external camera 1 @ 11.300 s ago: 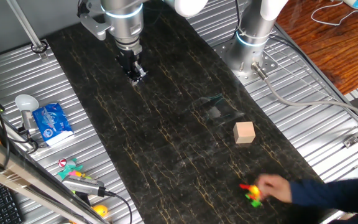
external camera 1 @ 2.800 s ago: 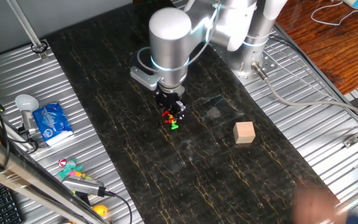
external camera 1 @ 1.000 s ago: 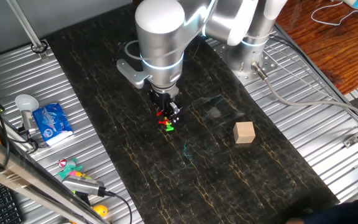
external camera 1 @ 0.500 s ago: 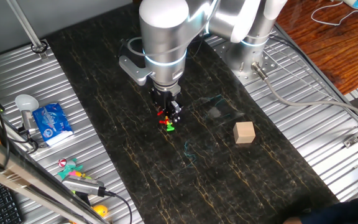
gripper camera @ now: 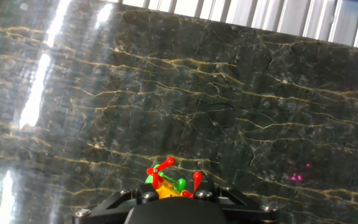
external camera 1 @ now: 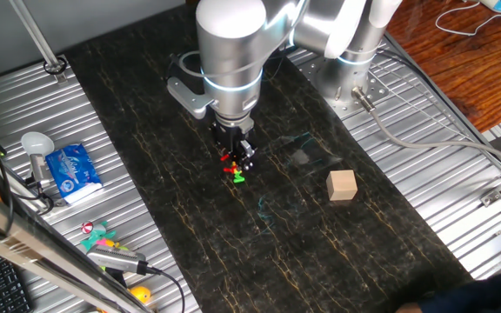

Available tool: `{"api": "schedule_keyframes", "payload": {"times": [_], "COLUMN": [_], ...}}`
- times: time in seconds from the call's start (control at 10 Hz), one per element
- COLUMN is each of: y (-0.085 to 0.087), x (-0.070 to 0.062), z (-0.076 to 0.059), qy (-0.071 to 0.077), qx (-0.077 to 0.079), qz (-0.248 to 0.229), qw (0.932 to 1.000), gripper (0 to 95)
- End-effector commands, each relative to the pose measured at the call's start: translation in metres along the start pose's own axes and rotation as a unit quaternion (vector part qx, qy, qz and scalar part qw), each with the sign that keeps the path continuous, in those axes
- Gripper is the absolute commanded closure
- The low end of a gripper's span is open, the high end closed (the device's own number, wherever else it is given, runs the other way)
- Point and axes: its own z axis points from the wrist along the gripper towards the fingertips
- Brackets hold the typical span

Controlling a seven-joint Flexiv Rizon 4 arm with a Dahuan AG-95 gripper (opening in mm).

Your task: Grasp the moving object

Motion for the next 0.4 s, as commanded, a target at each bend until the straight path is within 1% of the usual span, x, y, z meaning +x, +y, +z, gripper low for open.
{"api": "schedule_keyframes", "payload": {"times": [0.1,0.4], "y": [0.0001,0.0002], "x": [-0.0005,-0.0004], "z": [-0.0004,-0.0008], "qy": [-0.002,-0.001], "qx": [-0.001,-0.001], "qz": [-0.003,-0.004], "qw": [1.0000,1.0000], "gripper": [57.0,57.0]}}
